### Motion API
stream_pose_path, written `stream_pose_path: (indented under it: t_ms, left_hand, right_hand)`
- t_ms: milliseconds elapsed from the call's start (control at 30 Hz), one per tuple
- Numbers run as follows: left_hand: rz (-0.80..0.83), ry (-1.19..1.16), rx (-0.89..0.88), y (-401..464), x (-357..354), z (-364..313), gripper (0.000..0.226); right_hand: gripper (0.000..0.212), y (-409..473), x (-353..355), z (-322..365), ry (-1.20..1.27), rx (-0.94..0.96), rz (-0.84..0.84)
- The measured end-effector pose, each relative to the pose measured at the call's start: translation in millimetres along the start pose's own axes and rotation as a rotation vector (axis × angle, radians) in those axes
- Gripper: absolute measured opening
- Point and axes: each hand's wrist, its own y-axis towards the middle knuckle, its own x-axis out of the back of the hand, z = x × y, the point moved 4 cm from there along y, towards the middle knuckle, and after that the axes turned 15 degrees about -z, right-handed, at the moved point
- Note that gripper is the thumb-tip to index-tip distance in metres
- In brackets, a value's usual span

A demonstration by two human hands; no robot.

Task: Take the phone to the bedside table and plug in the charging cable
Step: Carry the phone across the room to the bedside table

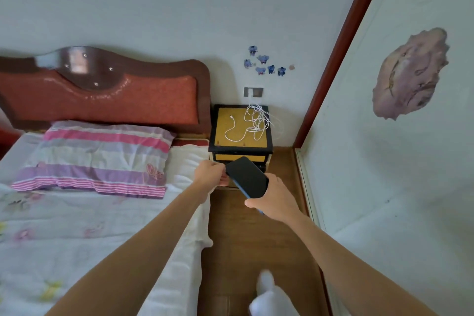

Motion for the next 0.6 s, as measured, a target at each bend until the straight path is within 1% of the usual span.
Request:
stream_pose_path:
  t_ms: [100,300,367,467,600]
  left_hand:
    - [-0.01,0.013,0.026,52.6,-16.7,-12.3,0.021]
    - [0.003,0.016,0.101,159.7,-56.0,-42.2,0.017]
    - [0.007,0.013,0.128,193.2,-65.6,-53.4,0.02]
    - [0.01,-0.057,0.18,241.1,-76.7,-68.6,0.025]
    - [-0.018,-0.096,0.248,294.3,-83.6,-77.8,0.024]
  right_hand:
    - [0.081,51.7,-12.5,4.3,0.006,0.006,0.016]
    - [0.081,172.3,-37.5,7.5,-0.023,-0.009,0.07]
    - [0.081,211.0,-44.5,11.6,-0.031,-0.022,0.101]
    - [0.081,263.4,-52.9,21.7,-0.039,-0.043,0.137]
    - [0.078,318.4,-68.1,35.8,-0.034,-0.057,0.197]
